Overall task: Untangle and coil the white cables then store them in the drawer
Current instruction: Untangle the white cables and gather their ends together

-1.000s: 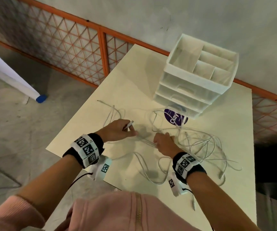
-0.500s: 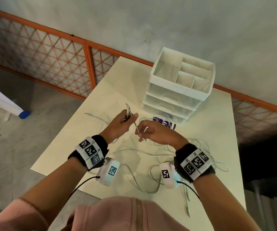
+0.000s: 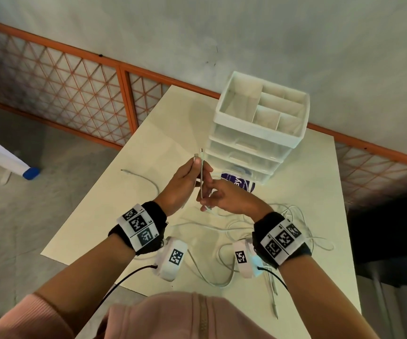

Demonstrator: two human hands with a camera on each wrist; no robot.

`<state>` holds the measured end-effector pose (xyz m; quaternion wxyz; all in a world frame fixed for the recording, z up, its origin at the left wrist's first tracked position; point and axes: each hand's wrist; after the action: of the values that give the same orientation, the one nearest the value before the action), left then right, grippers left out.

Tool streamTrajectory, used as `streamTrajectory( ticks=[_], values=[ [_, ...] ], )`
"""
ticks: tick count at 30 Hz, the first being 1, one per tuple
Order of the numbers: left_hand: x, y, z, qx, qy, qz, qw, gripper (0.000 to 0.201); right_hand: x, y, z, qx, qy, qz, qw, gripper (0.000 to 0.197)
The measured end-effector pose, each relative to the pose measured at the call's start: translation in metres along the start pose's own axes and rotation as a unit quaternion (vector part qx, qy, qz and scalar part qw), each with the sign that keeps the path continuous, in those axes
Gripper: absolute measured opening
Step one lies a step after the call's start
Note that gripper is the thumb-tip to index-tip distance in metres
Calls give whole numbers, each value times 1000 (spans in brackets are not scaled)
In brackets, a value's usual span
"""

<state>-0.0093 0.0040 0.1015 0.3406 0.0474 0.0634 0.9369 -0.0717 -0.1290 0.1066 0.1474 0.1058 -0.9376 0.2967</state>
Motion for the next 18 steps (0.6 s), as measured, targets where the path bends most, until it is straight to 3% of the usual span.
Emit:
streamTrajectory(
  ticks=[10,12,14,18],
  values=[
    [3,6,14,40,3,-37,999,39,3,-5,-7,-70,10,-5,997,6],
    [5,6,18,50,3,-46,998,38,5,-6,-6,-89,13,-17,996,22],
    [6,6,20,55,4,-56,997,37,7,-6,-7,-89,9,-30,996,24],
    [9,10,24,76,-10,-64,995,39,8,-6,-10,-83,-7,-69,994,8]
  ],
)
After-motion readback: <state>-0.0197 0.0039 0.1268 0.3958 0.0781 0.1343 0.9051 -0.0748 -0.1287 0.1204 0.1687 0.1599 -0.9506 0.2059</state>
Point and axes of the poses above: each hand's wrist, its own x-axis away from the middle knuckle, its own y-axis out of the palm, z = x × y, and after that the axes turned 3 degrees about x, right-handed
